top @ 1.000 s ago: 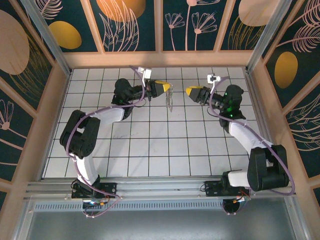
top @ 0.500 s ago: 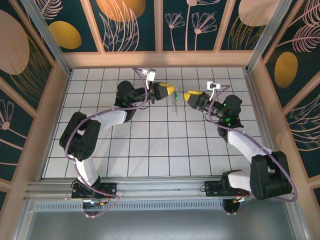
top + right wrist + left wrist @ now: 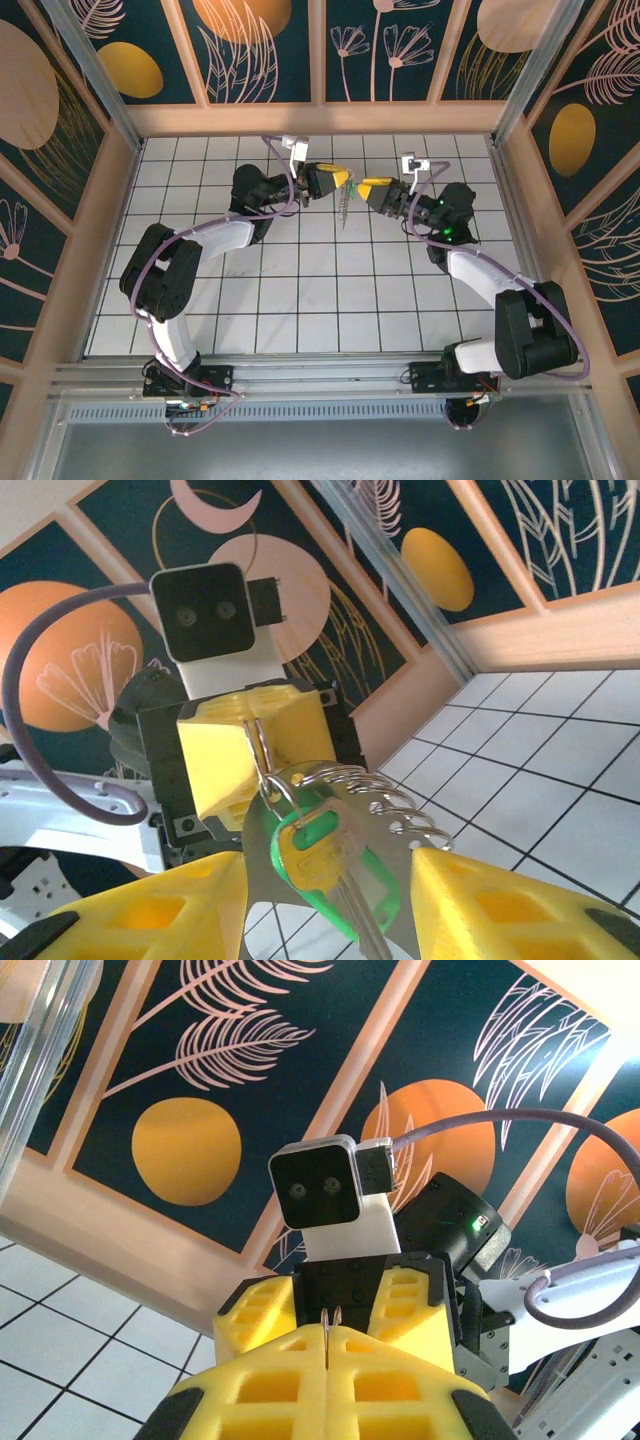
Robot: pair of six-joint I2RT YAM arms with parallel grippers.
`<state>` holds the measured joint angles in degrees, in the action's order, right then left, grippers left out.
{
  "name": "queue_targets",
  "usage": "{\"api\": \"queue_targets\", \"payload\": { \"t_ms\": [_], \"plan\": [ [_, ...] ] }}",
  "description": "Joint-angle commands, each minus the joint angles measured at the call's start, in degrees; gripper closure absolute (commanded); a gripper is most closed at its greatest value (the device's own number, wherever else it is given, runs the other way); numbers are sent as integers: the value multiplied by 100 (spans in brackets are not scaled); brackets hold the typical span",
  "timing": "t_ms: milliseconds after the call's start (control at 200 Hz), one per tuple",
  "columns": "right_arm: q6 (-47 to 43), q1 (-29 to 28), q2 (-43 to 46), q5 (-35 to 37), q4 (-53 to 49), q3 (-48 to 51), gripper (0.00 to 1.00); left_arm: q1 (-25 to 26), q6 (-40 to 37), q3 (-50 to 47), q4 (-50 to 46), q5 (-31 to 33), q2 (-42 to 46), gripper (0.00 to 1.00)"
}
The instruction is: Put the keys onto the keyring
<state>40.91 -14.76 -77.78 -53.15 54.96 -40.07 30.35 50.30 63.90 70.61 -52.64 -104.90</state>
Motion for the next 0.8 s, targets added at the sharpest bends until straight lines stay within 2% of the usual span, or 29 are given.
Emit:
{"api": "queue_targets", "payload": {
  "t_ms": [0, 185, 731, 796],
  "plan": [
    [13, -79, -48, -198, 427, -241, 53, 32, 131, 0, 445, 42, -24, 100],
    [59, -87, -102, -196, 485, -323, 57, 49, 131, 26, 456, 35, -44, 100],
    [102, -86, -135, -320, 578, -352, 100, 67, 148, 70, 481, 11, -113, 100],
    [92, -85, -137, -320, 575, -335, 100, 66, 158, 79, 493, 25, -119, 100]
  ]
}}
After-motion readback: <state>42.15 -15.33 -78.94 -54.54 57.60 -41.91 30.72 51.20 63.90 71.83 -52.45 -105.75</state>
